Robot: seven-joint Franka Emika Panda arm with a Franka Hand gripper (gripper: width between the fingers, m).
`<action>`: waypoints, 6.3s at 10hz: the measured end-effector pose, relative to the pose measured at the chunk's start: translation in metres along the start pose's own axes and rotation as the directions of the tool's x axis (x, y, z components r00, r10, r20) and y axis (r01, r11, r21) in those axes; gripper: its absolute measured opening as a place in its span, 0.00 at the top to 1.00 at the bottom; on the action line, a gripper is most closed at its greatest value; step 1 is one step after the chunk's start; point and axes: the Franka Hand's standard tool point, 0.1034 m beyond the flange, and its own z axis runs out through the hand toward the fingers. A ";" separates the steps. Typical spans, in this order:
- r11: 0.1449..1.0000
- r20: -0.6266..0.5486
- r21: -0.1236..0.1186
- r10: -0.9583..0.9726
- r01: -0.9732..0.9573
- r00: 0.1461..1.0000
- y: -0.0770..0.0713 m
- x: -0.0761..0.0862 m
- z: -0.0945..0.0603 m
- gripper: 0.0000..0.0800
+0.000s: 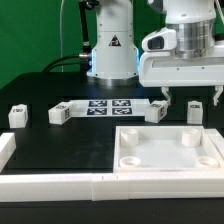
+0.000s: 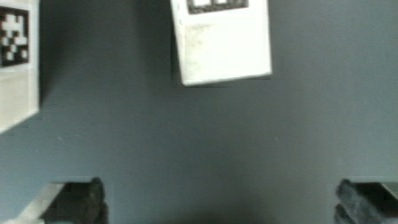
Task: Assemble one leg
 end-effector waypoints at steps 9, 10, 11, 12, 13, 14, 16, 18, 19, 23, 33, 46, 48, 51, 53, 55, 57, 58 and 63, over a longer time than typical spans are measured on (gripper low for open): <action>0.995 0.654 -0.093 0.029 0.043 0.756 0.002 -0.033 0.016 0.19; 0.996 0.661 -0.082 0.025 0.038 0.750 -0.001 -0.031 0.017 0.19; 0.997 0.660 -0.067 0.014 0.041 0.751 -0.003 -0.031 0.017 0.19; 0.998 0.661 -0.051 -0.001 0.046 0.751 -0.003 -0.030 0.018 0.19; 0.998 0.653 -0.040 -0.009 0.047 0.757 -0.002 -0.029 0.021 0.19; 0.998 0.642 -0.041 -0.008 0.044 0.766 -0.002 -0.029 0.027 0.19; 0.998 0.633 -0.050 -0.003 0.045 0.774 -0.002 -0.037 0.037 0.19; 0.997 0.635 -0.060 -0.001 0.051 0.773 -0.003 -0.045 0.041 0.19; 0.997 0.638 -0.064 0.000 0.053 0.770 -0.006 -0.047 0.039 0.19; 0.997 0.631 -0.044 -0.024 0.067 0.775 -0.003 -0.045 0.038 0.29; 0.997 0.636 -0.052 -0.014 0.060 0.772 0.004 -0.037 0.029 0.64; 0.988 -0.031 -0.012 -0.151 0.151 0.988 -0.001 0.049 -0.056 0.64; 0.985 -0.201 0.008 -0.168 0.173 0.965 -0.009 0.056 -0.059 0.64; 0.974 -0.409 0.040 -0.187 0.222 0.893 -0.018 0.047 -0.055 0.64; 0.945 -0.370 -0.020 -0.310 0.326 0.876 -0.018 0.079 -0.077 0.64; 0.931 -0.395 -0.038 -0.347 0.363 0.850 -0.022 0.108 -0.096 0.64; 0.921 -0.403 -0.049 -0.372 0.386 0.836 -0.023 0.116 -0.093 0.64; 0.921 -0.410 -0.050 -0.372 0.387 0.833 -0.023 0.117 -0.093 0.64; 0.896 -0.621 -0.121 -0.404 0.426 0.672 -0.021 0.152 -0.084 0.64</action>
Offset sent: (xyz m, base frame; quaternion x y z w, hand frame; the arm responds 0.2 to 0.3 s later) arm -0.0198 0.0060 -0.0084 -0.0313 -0.2499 0.0460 0.9667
